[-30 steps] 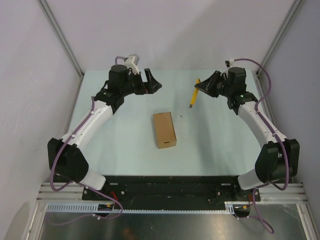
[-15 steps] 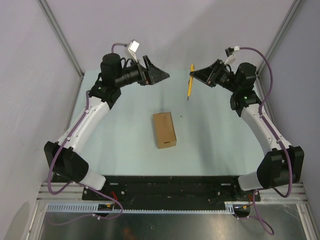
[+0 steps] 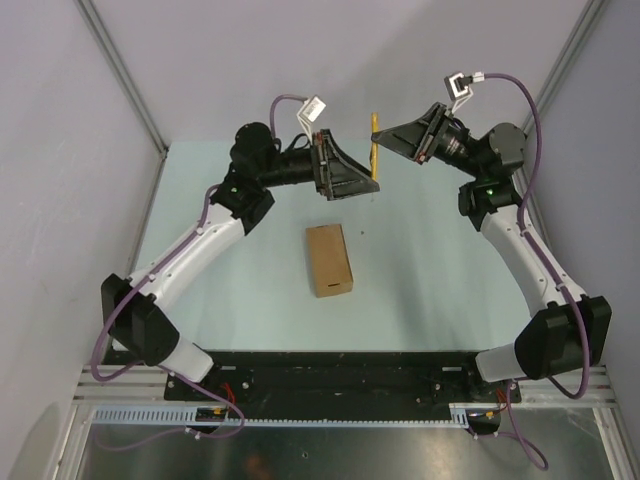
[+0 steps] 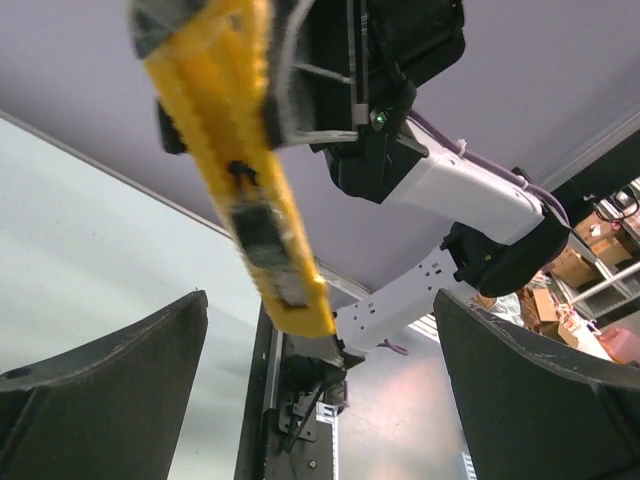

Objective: Unpack the express box

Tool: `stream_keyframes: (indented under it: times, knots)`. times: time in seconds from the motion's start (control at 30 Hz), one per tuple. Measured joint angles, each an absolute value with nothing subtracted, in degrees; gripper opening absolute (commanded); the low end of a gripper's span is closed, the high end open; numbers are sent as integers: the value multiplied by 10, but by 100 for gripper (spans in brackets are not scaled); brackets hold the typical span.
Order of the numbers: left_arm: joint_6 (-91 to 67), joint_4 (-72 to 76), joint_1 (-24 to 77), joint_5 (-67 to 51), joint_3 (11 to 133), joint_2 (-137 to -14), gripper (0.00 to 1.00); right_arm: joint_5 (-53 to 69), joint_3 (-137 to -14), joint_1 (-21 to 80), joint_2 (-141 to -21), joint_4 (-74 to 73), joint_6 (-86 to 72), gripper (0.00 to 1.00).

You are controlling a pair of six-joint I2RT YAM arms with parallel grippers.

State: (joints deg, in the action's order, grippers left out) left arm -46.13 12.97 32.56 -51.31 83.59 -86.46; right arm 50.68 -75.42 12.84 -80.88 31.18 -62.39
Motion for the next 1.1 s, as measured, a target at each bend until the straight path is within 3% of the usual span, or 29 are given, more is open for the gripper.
stream_keyframes:
  times: [0.07, 0.2, 0.23, 0.37, 0.4, 0.5, 0.57, 0.67, 0.8, 0.83, 0.9, 1.1]
  knots:
    - [-461, 135, 335, -522, 839, -871, 100, 516, -765, 135, -806, 320, -628, 4]
    - [-461, 143, 345, -532, 855, -888, 90, 529, -777, 144, -797, 333, -634, 4]
    - [-461, 145, 346, -532, 858, -891, 79, 532, -777, 145, -794, 333, -634, 4]
    - [-467, 150, 352, -532, 862, -896, 58, 536, -777, 148, -792, 329, -629, 5]
    - [-467, 151, 353, -532, 862, -896, 48, 537, -777, 148, -792, 325, -625, 5]
    - [-470, 155, 354, -534, 862, -896, 31, 539, -777, 148, -792, 309, -611, 7]
    - [-471, 158, 354, -533, 864, -896, 26, 538, -777, 147, -792, 299, -604, 10]
    - [-476, 154, 354, -532, 864, -897, 17, 536, -777, 147, -788, 293, -581, 22]
    - [-471, 152, 354, -524, 861, -897, 15, 529, -778, 147, -782, 268, -558, 75]
    - [-465, 153, 354, -518, 860, -897, 15, 528, -778, 147, -780, 258, -556, 80]
    - [-458, 154, 354, -510, 859, -897, 15, 519, -779, 147, -775, 229, -532, 89]
    - [-365, 92, 355, -439, 851, -896, 14, 454, -787, 145, -751, 109, -437, 90]
